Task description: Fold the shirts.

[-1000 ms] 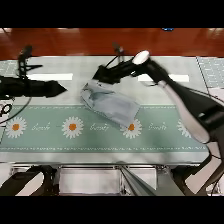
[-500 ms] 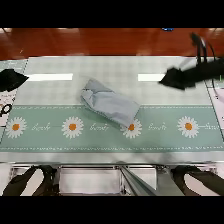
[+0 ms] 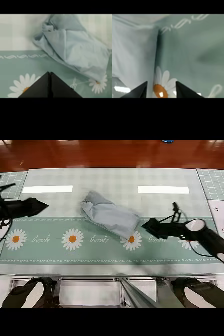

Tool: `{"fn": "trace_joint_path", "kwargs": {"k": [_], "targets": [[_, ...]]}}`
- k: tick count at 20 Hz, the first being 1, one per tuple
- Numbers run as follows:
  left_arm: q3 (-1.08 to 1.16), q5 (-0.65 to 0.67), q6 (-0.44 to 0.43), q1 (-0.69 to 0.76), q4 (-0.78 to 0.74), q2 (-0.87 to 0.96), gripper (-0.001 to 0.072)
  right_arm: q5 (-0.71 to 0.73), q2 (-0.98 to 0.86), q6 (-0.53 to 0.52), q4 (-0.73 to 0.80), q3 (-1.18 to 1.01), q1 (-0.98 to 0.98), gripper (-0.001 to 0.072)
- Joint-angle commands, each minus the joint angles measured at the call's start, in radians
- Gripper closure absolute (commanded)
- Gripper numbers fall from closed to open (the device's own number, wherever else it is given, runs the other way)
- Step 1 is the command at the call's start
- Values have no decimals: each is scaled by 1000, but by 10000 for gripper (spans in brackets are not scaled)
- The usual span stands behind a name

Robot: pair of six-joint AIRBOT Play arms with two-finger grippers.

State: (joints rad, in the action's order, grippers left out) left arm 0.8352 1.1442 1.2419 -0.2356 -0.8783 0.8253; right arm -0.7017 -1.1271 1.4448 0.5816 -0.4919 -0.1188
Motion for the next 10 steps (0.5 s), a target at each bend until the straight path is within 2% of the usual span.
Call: {"fn": "trace_joint_path", "kwargs": {"k": [1, 6, 7, 8, 9, 10], "targets": [[-28, -3, 1, 70, 3, 14, 688, 27, -174, -247, -317, -11, -54, 293], [-28, -26, 2, 109, 9, 29, 688, -53, -364, -276, -355, -183, -113, 298], [-28, -33, 2, 110, 10, 31, 688, -68, -389, -275, -356, -220, -129, 321], [-27, -37, 8, 110, 11, 35, 688, -84, -409, -276, -355, -261, -146, 411], [-27, -39, 11, 110, 11, 39, 688, -108, -415, -294, -355, -304, -159, 593], [-28, -41, 11, 110, 11, 44, 688, -131, -415, -336, -353, -350, -169, 688]]}}
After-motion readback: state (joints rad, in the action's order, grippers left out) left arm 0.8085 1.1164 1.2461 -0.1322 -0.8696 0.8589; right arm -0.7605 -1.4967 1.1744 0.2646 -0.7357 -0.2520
